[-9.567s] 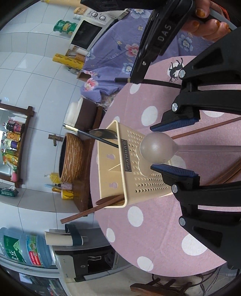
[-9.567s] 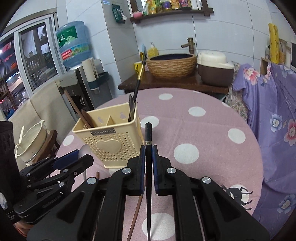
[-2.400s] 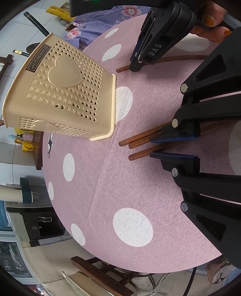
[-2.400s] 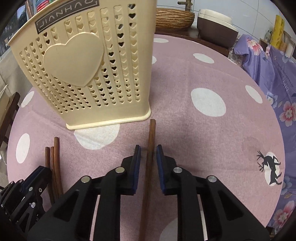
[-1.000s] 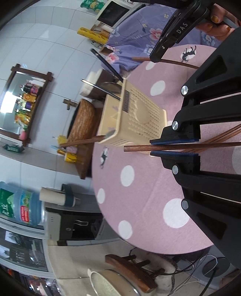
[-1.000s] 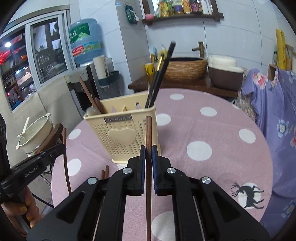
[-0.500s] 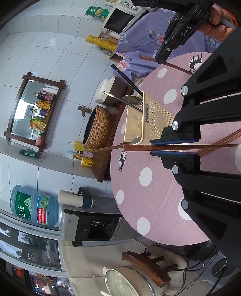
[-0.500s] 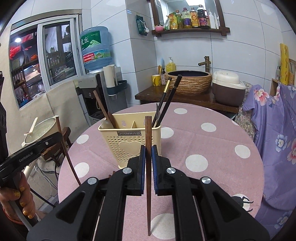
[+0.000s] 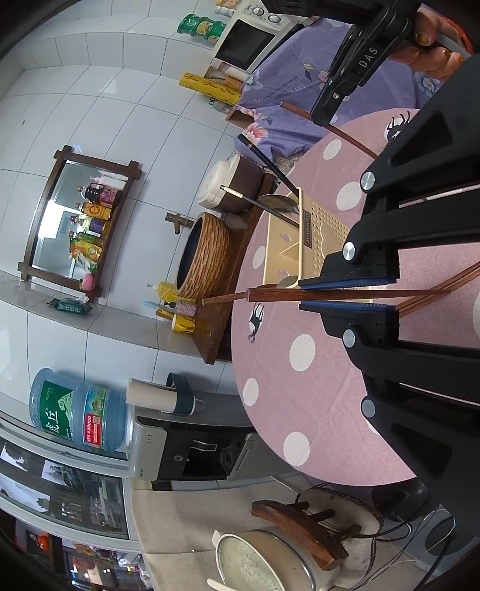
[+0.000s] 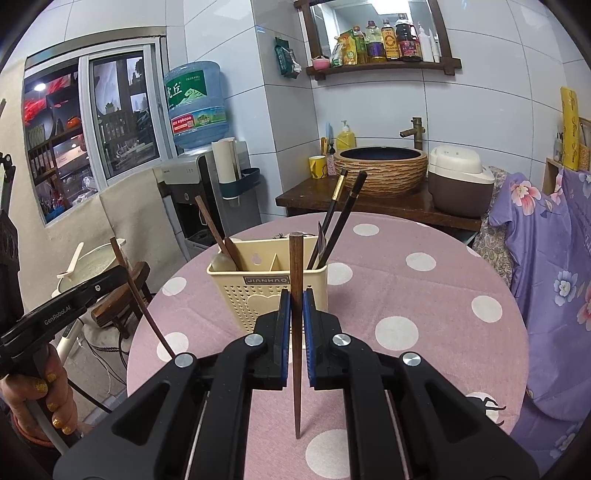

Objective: Organize utensils
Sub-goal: 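Carry both wooden chopsticks into the cream holder and open both tools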

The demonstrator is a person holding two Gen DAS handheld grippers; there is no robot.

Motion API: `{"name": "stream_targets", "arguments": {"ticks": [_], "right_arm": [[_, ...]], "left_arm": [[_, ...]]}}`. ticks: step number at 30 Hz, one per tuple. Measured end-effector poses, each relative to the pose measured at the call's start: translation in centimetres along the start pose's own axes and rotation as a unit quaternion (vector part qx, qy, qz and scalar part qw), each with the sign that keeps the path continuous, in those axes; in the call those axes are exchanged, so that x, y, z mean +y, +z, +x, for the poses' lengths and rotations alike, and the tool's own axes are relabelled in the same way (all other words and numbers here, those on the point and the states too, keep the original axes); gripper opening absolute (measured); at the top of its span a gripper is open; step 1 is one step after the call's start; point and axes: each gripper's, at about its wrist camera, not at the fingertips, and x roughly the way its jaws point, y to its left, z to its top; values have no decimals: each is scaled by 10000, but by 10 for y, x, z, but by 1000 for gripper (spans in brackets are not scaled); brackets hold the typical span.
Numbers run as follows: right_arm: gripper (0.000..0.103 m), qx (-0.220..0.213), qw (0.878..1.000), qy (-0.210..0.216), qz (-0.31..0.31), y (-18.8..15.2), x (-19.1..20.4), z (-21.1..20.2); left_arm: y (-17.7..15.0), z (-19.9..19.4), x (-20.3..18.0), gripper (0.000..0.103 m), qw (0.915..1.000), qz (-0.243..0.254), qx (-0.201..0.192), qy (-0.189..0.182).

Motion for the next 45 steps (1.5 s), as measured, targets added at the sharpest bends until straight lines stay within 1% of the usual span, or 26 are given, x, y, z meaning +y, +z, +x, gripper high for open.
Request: {"name": "stream_targets", "arguments": {"ticks": [8,10,13,19,22,24,26,29,31,36,40,45], "right_arm": [[7,-84,9999,118,-20,21,4,-8],[7,-165,9997,144,-50,32,6,-13],[7,-284,9994,183,-80,54,10,-20],[7,-876,9959,116,-172,116,28,-40],[8,-1154,9932,-45,-179,143,36,-42],[8,-1325,9909,-157,-159,157,39,-37],[8,-1432,9892,-263,-141,163,40,-27],[8,-1395,9893,-408,-132,160,38,-3],[8,-1248,9909,-494,-125,151,37,17],[8,-944,9937,-572,-208,124,37,49],[8,-801,9948,-583,-255,106,37,63],[8,-681,9954,-608,-286,91,34,74]], "left_arm": [[17,-5,-5,7,9999,64,-108,-114],[25,-8,-7,7,9997,58,-159,-161],[45,-13,-13,7,9992,54,-271,-277],[96,-22,-33,7,9970,96,-716,-292],[122,-17,-45,7,9954,88,-929,-214],[131,-11,-50,7,9950,81,-985,-158],[136,0,-53,7,9947,49,-1029,-62],[133,22,-52,7,9951,1,-989,88],[127,35,-50,7,9952,1,-953,209],[101,62,-42,7,9970,-3,-700,323],[78,77,-40,7,9983,57,-475,330],[59,90,-37,7,9992,77,-240,309]]}}
